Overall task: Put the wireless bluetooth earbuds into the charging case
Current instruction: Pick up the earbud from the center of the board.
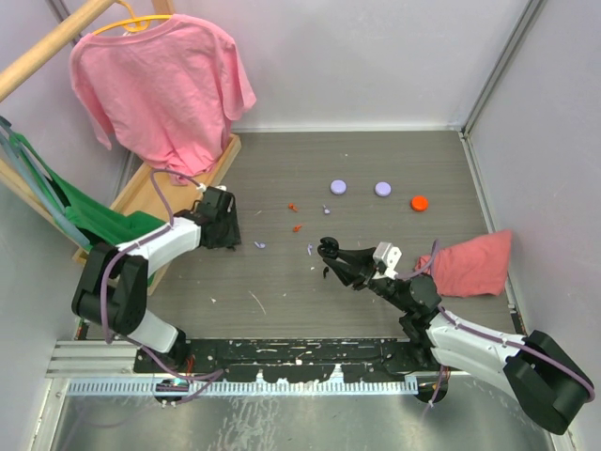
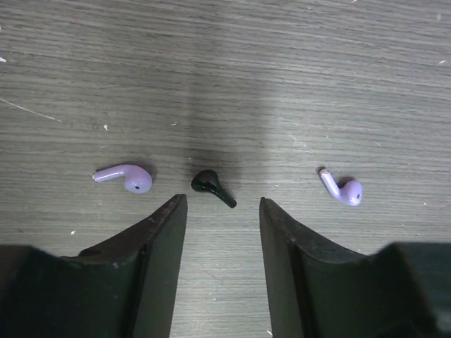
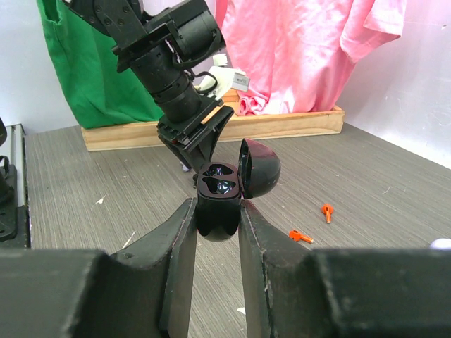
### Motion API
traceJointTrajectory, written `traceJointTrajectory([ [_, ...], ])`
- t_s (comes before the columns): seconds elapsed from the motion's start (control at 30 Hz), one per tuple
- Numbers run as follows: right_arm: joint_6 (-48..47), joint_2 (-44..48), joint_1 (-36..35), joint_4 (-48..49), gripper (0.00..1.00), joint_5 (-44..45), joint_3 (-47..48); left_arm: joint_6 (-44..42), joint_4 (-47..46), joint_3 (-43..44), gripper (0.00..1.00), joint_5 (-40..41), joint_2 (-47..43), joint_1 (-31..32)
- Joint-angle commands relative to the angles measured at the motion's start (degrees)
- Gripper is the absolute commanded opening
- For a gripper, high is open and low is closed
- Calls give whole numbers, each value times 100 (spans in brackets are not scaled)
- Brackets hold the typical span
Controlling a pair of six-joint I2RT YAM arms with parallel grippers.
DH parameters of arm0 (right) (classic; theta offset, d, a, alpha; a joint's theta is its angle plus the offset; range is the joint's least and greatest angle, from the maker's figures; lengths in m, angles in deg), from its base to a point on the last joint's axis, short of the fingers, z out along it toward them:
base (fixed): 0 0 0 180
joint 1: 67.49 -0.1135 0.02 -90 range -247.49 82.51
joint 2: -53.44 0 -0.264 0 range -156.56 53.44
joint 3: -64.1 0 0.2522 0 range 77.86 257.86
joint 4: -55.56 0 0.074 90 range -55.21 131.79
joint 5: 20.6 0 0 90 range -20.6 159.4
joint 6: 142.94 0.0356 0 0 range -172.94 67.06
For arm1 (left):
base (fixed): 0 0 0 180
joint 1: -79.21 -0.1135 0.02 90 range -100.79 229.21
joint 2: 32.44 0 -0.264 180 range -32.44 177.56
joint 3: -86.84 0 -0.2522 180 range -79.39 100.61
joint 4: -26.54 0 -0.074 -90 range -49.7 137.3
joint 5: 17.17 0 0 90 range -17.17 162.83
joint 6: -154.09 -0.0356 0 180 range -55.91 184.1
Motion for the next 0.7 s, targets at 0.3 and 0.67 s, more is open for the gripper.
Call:
traceJointTrajectory([
  [0.3,-43,-21,-11,341,1,-30,-58,33,-310,274,46,-180,542,-232],
  [0.67,-40,53,-12,274,1,-36,-51,5,-98,407,38,-498,849,-237],
])
